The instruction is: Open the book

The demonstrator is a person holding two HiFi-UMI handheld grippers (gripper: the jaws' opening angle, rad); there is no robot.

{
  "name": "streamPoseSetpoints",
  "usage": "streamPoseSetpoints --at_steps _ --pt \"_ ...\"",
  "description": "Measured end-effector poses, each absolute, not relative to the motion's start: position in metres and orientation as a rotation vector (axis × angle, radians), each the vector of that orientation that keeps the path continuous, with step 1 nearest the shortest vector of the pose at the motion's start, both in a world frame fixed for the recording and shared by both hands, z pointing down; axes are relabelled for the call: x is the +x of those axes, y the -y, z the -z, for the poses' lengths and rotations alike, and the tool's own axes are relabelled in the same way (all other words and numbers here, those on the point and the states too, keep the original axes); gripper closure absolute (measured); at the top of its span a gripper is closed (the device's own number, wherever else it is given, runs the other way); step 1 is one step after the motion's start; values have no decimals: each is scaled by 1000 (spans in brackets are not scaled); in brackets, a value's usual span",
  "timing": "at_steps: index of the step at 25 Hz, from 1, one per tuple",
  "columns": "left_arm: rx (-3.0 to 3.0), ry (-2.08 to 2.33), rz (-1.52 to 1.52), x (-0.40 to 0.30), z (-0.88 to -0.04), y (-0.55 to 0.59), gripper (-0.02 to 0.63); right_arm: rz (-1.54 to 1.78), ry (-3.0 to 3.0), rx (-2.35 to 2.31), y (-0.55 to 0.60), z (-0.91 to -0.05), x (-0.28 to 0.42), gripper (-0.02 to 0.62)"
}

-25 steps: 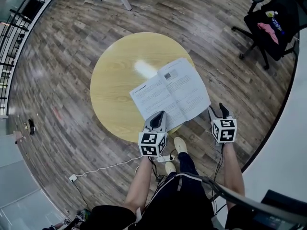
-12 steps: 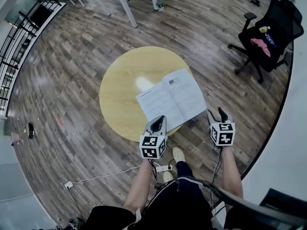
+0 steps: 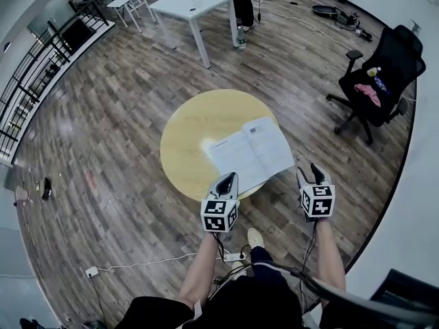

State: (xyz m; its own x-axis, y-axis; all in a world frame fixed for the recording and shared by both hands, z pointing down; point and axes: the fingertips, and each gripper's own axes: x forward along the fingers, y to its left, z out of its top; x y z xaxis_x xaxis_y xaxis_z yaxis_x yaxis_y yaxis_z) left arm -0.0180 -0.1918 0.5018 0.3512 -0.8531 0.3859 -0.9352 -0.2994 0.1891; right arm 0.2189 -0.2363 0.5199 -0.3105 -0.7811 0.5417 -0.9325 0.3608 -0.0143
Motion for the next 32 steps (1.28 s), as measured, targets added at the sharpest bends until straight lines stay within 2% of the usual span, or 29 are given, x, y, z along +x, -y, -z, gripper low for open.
streamPoseSetpoints --at_steps 1,2,4,5,14,23,32 --pt "2245 1582 -291 -20 -497 187 607 -445 2192 1496 232 -514 217 393" --pt "2245 1592 -284 -22 -492 181 607 -429 2194 1511 227 -508 217 429" --pt "2243 1608 -275 -24 -485 168 607 -384 2186 1546 217 -497 218 563" --pt "2242 1615 -273 -25 -482 161 607 -369 2188 1550 211 -492 217 592" --pt "2260 1735 -220 -49 -434 122 607 -281 2325 1493 182 -441 178 592" --pt "2234 1920 -166 -107 -379 70 607 -195 2494 1367 148 -390 96 592" --pt "2127 2068 -112 -170 -367 8 608 -145 2603 1198 101 -376 12 592"
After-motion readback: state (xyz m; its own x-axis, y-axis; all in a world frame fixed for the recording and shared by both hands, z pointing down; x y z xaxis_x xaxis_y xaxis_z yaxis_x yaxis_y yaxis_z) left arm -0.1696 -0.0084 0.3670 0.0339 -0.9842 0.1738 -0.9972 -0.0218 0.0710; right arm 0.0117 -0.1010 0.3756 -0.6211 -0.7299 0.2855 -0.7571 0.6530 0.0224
